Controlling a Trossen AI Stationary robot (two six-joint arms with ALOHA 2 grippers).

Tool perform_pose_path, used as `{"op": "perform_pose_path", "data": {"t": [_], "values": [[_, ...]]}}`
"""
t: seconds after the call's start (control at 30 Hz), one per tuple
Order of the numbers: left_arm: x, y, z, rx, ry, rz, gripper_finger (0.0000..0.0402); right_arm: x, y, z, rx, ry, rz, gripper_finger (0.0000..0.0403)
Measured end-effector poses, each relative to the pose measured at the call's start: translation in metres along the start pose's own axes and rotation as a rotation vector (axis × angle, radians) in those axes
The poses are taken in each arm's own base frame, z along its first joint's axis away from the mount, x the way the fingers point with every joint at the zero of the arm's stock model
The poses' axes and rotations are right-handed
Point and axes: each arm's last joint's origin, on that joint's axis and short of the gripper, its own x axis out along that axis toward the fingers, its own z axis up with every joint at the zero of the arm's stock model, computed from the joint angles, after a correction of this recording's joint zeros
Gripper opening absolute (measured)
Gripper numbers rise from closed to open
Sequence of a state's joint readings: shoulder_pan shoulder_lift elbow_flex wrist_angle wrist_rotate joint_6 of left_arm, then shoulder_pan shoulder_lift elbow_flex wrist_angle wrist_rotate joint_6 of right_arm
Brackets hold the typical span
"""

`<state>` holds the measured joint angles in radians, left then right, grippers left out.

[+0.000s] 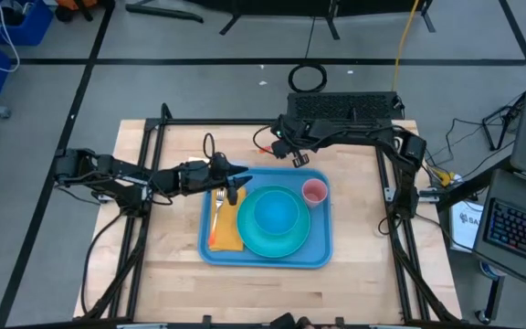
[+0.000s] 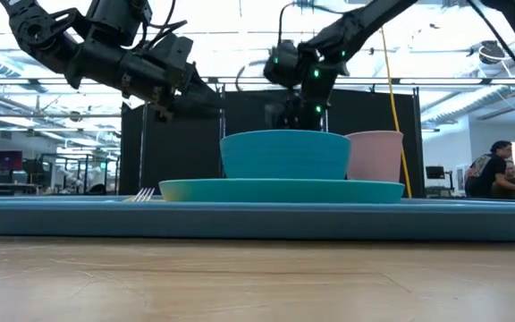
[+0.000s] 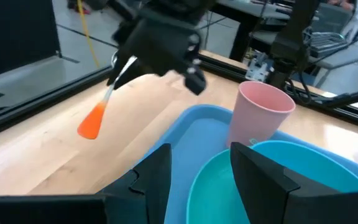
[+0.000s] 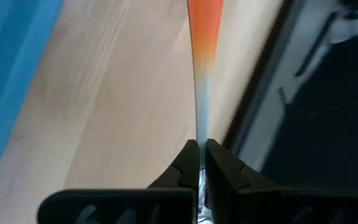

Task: Set up tray
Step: Put the orange spoon on the yellow napkin

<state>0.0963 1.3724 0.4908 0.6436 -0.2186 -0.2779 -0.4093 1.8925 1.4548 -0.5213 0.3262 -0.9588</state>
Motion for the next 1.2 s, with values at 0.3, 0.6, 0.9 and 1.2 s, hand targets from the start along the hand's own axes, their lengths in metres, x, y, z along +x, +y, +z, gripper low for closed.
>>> {"op": "perform_pose_path", "data": {"t": [0.3,0.6,0.9,1.2], "values": [[0.000,0.007,-0.003,-0.072,0.016,0.109,0.0170,-0.042,0.006,0.027,-0.034,-0.113,-0.100,0.0000],[0.000,0.008,-0.007,0.125,0.071,0.108,0.0170,-0.058,0.025,0.050,-0.148,-0.087,-0.165,0.0000],[0.000,0.009,-0.007,0.288,0.072,0.135,0.0170,-0.070,0.038,0.066,-0.245,-0.043,-0.267,0.0000],[0.000,0.007,-0.002,0.235,0.024,0.121,0.0170,-0.074,0.039,0.074,-0.271,-0.080,-0.306,0.0000]]}}
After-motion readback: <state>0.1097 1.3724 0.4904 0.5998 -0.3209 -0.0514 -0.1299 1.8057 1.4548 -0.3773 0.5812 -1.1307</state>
